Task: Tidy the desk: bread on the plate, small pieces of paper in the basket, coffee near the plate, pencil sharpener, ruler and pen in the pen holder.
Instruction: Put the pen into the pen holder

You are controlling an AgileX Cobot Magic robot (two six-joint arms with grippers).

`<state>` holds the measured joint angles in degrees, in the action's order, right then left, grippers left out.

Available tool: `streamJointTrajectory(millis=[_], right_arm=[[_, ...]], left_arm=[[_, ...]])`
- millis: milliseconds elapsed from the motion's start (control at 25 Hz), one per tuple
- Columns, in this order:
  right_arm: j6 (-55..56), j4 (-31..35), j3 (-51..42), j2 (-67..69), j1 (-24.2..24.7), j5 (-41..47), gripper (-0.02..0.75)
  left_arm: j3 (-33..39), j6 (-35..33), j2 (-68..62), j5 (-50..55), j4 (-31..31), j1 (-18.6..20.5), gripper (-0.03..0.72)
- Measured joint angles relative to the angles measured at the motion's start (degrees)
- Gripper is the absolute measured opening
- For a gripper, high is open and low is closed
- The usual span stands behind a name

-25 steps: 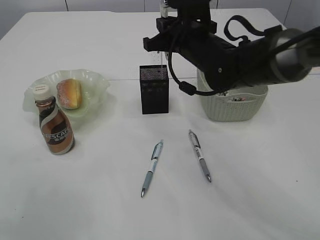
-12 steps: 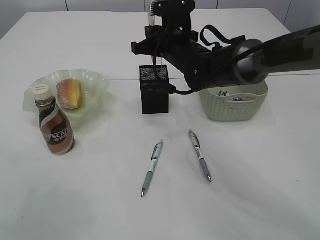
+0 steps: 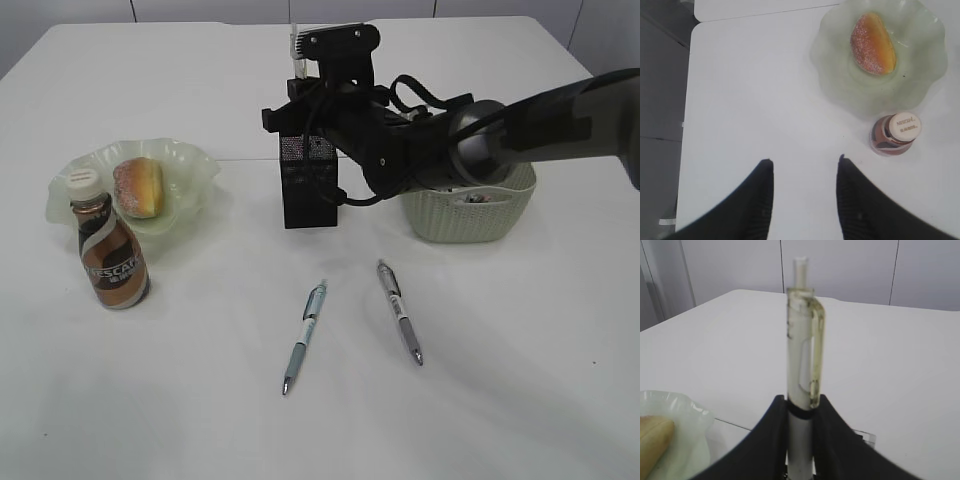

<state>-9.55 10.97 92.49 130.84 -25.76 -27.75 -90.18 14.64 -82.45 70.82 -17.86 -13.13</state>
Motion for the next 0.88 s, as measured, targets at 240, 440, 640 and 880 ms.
streamJointTrajectory(millis=[240, 440, 640, 880], right_arm=[[0.00, 0.00, 0.00, 0.00, 0.00, 2.35, 0.192], [0.00, 0.10, 0.46, 0.00, 0.00, 3.78, 0.288], [0.00, 0.10, 1.03, -0.47, 0.00, 7.44, 0.302], [0.00, 0.34, 1.03, -8.31, 0.00, 23.88, 0.302]], left_arm=[[0.00, 0.00, 0.00, 0.00, -0.43, 0.00, 0.307], [0.00, 0.00, 0.00, 0.00, -0.87, 0.00, 0.307], [0.00, 0.00, 0.00, -0.04, -1.00, 0.00, 0.307], [0.00, 0.00, 0.00, -0.04, -1.09, 0.00, 0.307]])
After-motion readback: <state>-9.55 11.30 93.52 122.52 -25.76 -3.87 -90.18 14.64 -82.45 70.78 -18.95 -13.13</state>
